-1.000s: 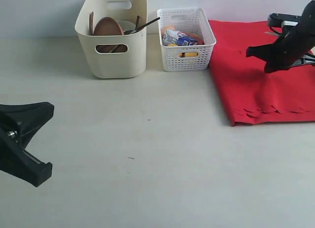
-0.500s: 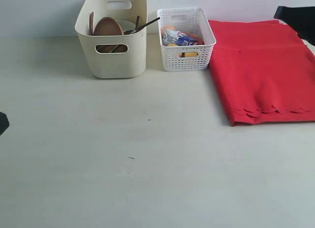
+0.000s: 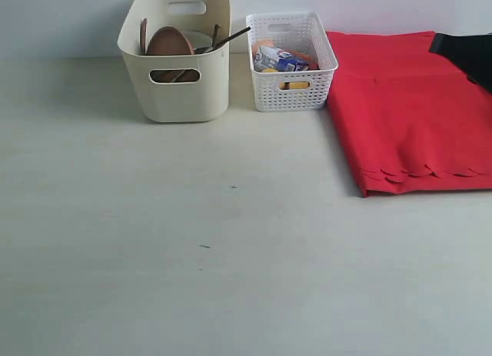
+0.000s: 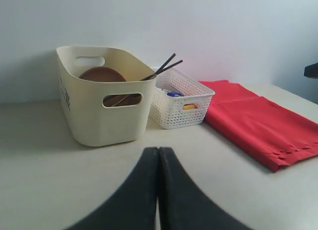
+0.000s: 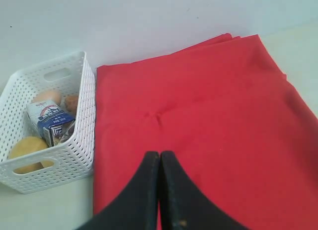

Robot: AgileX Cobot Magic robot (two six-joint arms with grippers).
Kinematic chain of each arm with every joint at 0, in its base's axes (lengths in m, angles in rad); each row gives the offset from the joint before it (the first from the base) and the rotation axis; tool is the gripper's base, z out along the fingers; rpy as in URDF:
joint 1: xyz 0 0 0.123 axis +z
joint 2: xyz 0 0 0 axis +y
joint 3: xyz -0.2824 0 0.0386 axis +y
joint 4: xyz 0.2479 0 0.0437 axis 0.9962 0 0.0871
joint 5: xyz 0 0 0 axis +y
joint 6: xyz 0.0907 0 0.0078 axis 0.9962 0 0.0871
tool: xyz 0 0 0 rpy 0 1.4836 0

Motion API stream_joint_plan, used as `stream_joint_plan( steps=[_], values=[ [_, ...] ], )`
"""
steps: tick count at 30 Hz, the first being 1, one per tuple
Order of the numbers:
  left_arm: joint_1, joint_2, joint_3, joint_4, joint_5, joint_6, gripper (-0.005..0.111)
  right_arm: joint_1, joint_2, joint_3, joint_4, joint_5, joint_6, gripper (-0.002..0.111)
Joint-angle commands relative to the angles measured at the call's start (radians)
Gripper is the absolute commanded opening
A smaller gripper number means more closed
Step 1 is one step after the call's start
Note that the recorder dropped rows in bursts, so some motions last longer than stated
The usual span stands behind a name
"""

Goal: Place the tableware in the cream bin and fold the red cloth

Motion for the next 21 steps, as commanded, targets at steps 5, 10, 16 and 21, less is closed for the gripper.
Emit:
stream_joint_plan(
  steps=[5,10,16,21],
  values=[
    [0.368,-0.197,0.004,0.029,0.108,-0.074,0.001,0.003,-0.009,0.004,0.004,-0.009,0.001,0.000],
    [0.687,-0.345,0.004,0.034,0.162,-0.085,0.001,0.003,-0.009,0.004,0.004,-0.009,0.001,0.000],
    [0.933,-0.345,0.004,0.037,0.207,-0.085,0.001,0.003,-0.009,0.004,0.004,-0.009,0.001,0.000],
    [0.959,-0.345,0.004,0.113,0.309,-0.085,0.001,0.003,-0.009,0.004,0.004,-0.006,0.001,0.000]
  ],
)
